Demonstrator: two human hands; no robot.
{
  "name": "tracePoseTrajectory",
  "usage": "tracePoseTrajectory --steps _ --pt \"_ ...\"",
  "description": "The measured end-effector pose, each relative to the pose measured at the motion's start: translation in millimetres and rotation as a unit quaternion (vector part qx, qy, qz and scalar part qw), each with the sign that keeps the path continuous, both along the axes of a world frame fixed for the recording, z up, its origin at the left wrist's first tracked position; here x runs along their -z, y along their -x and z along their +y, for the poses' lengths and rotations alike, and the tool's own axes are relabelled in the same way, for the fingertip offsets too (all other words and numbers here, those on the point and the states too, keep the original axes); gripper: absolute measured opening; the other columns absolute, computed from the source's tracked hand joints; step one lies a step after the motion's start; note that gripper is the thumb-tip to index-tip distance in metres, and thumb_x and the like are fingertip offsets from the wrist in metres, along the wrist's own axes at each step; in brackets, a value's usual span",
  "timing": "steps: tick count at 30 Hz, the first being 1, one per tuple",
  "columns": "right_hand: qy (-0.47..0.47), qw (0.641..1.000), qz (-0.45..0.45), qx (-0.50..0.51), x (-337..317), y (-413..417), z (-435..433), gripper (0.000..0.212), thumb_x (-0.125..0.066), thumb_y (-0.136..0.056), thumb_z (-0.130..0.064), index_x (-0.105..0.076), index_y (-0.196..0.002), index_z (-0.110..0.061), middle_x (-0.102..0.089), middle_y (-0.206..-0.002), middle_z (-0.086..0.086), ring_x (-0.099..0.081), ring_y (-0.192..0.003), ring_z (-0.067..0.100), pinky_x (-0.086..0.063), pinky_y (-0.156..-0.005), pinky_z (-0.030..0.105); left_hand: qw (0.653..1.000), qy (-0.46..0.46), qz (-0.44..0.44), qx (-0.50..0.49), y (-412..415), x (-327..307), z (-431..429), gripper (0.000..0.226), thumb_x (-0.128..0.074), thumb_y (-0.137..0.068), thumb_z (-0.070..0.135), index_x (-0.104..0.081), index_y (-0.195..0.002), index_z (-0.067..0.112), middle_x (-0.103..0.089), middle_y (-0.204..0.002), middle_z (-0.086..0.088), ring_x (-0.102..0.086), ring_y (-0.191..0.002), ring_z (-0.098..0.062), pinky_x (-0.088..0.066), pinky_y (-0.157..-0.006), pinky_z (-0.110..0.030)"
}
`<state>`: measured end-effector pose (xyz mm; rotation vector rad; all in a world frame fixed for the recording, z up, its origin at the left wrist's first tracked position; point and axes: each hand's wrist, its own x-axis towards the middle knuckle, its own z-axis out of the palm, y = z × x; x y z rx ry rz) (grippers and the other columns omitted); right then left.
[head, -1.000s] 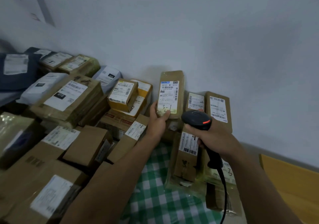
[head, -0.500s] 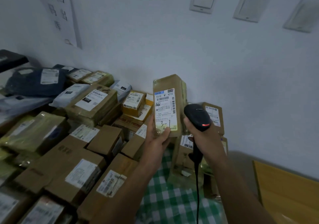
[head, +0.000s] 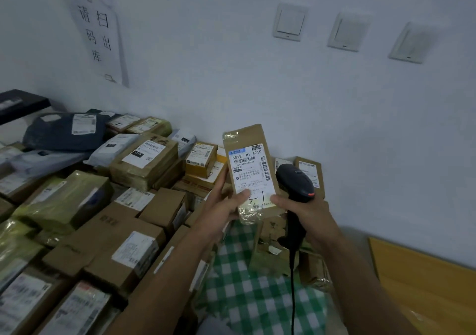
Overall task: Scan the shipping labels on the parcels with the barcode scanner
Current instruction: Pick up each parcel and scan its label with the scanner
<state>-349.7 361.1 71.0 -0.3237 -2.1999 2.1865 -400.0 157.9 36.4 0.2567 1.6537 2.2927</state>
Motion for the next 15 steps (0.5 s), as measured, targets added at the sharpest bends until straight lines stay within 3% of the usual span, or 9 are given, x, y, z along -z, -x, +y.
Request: tracePoseTrajectory --steps 4,9,11,15 --pt "-0.029 0.999 0.01 0.032 -7.6 -0.1 -2.3 0.048 -0.085 -0.084 -0.036 -0.066 -0.127 -0.033 -0.079 -0.112 -0.004 -0.075 -0.104 0.019 -0.064 -0.078 0.033 0.997 0.043 0.038 -0.058 3.6 1.2 -1.4 0.08 -0.075 -0.093 0.011 -0.044 -0.131 0.074 -0.069 -0.125 0.023 -0.066 -0.121 -0.009 -0.058 -0.098 -0.048" --pt "-0.106 0.994 0.019 0.013 -24.2 -3.8 -8.1 0.034 -0.08 -0.087 -0.047 -0.063 -0.116 -0.046 -0.075 -0.112 -0.015 -0.073 -0.102 0.01 -0.057 -0.063 0.016 0.977 0.146 0.116 -0.1 18.1 2.4 5.8 0.091 -0.076 -0.093 0.016 -0.027 -0.141 0.075 -0.062 -0.13 0.034 -0.059 -0.123 0.003 -0.056 -0.103 -0.044" --pt "-0.145 0.989 0.025 0.001 -30.9 -3.0 -10.7 0.032 -0.077 -0.088 -0.048 -0.061 -0.116 -0.047 -0.075 -0.109 -0.016 -0.074 -0.095 0.008 -0.056 -0.066 0.017 0.967 0.181 0.138 -0.116 29.0 6.4 9.1 0.098 -0.079 -0.09 0.016 -0.02 -0.152 0.066 -0.056 -0.144 0.02 -0.055 -0.133 -0.004 -0.054 -0.105 -0.049" --pt "-0.143 0.99 0.008 -0.018 -40.7 0.0 -11.9 0.036 -0.078 -0.091 -0.042 -0.065 -0.124 -0.037 -0.079 -0.099 -0.01 -0.078 -0.083 0.015 -0.065 -0.083 0.04 0.951 0.232 0.149 -0.137 60.1 27.0 14.9 0.106 -0.086 -0.081 0.036 -0.015 -0.155 0.062 -0.046 -0.154 0.002 -0.05 -0.14 -0.019 -0.052 -0.105 -0.058"
